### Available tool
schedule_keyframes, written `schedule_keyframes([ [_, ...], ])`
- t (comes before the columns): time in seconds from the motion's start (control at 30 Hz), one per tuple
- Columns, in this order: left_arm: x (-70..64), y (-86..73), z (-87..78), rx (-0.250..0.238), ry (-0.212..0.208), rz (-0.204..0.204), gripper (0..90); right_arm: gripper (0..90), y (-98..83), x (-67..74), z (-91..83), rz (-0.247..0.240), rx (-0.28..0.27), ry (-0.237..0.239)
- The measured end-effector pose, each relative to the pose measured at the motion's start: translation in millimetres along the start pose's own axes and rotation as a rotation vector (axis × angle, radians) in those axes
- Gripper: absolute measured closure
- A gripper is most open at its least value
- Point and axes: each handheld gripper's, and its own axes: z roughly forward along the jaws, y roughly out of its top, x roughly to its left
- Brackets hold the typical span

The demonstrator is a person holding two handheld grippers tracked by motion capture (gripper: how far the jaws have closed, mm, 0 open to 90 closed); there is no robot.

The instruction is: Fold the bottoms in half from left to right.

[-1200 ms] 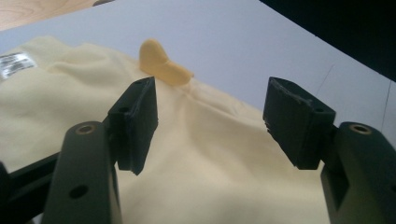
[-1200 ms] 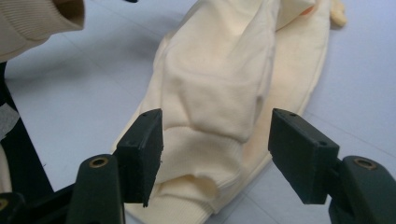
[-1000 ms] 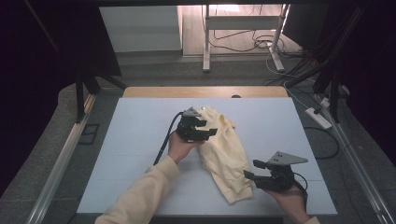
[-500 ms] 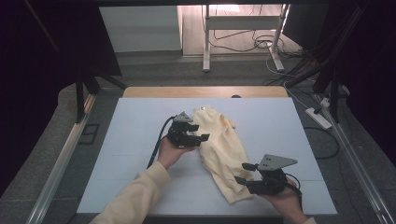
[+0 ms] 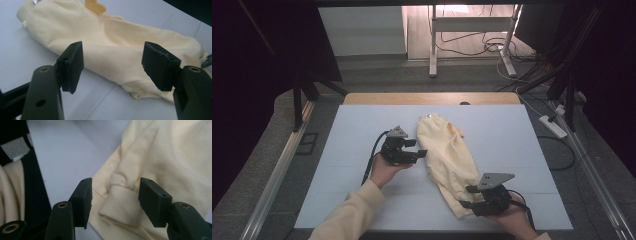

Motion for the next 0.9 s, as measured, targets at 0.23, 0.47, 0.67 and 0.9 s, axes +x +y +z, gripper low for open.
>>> schedule_keyframes([
  [0.23,3.1,-2.1,-4.1,-0.015,-0.011,-0.014,34.0,60.8,-6.4,-5.7,9.1,0.004,0.082,-0.022],
  [0.47,4.3,-3.0,-6.7,-0.011,-0.019,-0.01,32.9,83.9,-3.4,-4.3,1.6,0.01,0.068,0.01],
  [0.67,4.4,-3.3,-7.1,-0.01,-0.023,-0.006,32.7,85.3,-0.6,4.9,-4.1,-0.005,0.057,0.031],
  [0.9,6.0,-3.9,-7.9,-0.011,-0.023,-0.011,32.7,85.3,4.6,24.8,0.5,-0.06,0.062,0.079],
])
